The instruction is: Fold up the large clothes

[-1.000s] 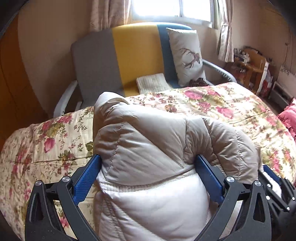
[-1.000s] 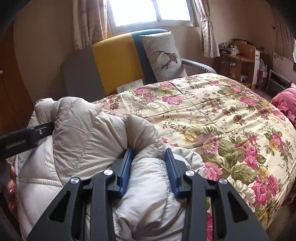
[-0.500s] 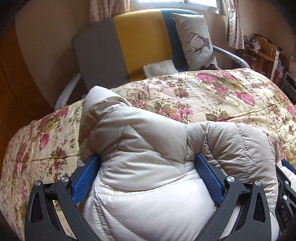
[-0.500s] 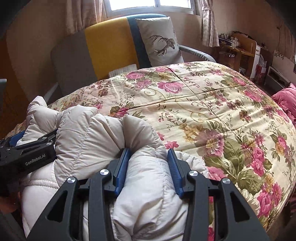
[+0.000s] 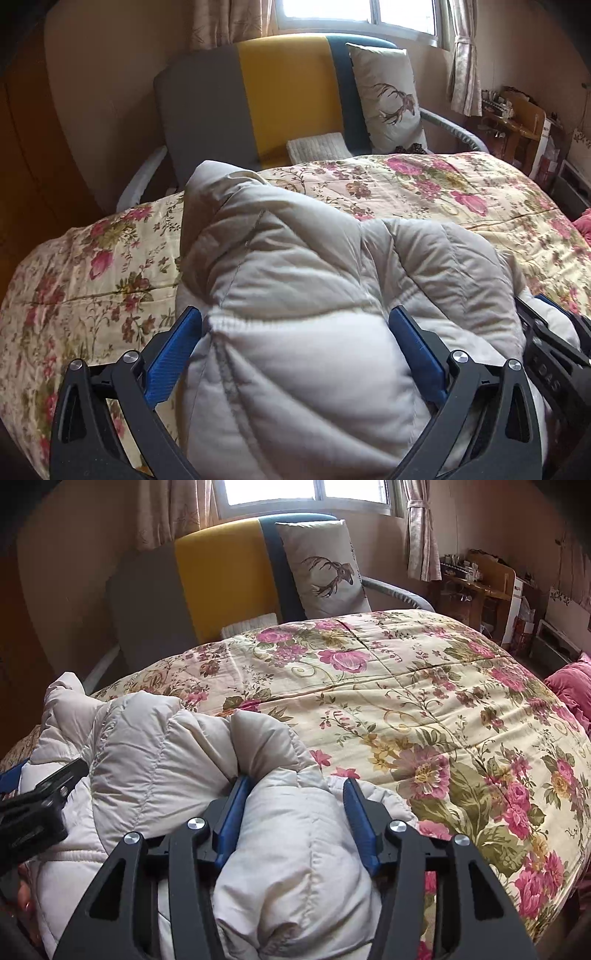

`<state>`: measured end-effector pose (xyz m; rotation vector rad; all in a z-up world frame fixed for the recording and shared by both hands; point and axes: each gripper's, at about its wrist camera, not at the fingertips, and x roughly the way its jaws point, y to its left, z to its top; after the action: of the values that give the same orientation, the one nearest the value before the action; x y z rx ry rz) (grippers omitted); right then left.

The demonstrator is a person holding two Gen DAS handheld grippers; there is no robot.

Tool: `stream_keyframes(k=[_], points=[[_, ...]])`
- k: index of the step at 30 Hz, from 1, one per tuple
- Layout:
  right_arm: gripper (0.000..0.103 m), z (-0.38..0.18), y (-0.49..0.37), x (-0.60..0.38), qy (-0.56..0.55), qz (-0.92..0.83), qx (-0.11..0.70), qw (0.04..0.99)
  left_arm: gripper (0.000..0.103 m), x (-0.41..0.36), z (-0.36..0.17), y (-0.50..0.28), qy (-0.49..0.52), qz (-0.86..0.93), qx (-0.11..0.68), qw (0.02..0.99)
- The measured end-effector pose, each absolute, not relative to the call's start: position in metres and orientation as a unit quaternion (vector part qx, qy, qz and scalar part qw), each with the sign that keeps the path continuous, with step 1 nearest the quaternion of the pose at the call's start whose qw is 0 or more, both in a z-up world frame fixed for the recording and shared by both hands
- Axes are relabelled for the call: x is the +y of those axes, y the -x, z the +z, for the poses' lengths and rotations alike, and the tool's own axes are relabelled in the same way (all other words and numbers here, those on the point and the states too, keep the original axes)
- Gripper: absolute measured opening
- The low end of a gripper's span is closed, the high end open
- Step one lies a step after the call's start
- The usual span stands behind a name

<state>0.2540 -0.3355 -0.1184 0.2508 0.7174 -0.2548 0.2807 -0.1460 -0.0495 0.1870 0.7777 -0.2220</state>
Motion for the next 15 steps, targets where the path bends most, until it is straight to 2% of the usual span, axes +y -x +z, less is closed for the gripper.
stream_keyframes(k=[4,8,10,12,15], points=[[0.059,-0.104,-0.234,-0.337,-0.134,-0.11,0.323,0.931,0.1,-0.123,-0.04,-0.23,-0.075,-0.134,0.35,0.924],[0.072,-0.078,-0.2,-0.327,-0.143,-0.087,0.292,0.942,0.1,-0.114,-0.052,-0.198,-0.08,-0.14,0.325,0.932],[0.073,-0.07,-0.188,-0.312,-0.114,-0.085,0.28,0.949,0.1,-0.117,-0.055,-0.193,-0.083,-0.136,0.314,0.936],[0.073,-0.072,-0.187,-0.304,-0.085,-0.11,0.293,0.946,0.1,-0.123,-0.056,-0.192,-0.092,-0.141,0.311,0.935],[0.079,-0.099,-0.189,-0.322,-0.126,-0.126,0.314,0.932,0.1,-0.127,-0.06,-0.192,-0.096,-0.158,0.309,0.933]])
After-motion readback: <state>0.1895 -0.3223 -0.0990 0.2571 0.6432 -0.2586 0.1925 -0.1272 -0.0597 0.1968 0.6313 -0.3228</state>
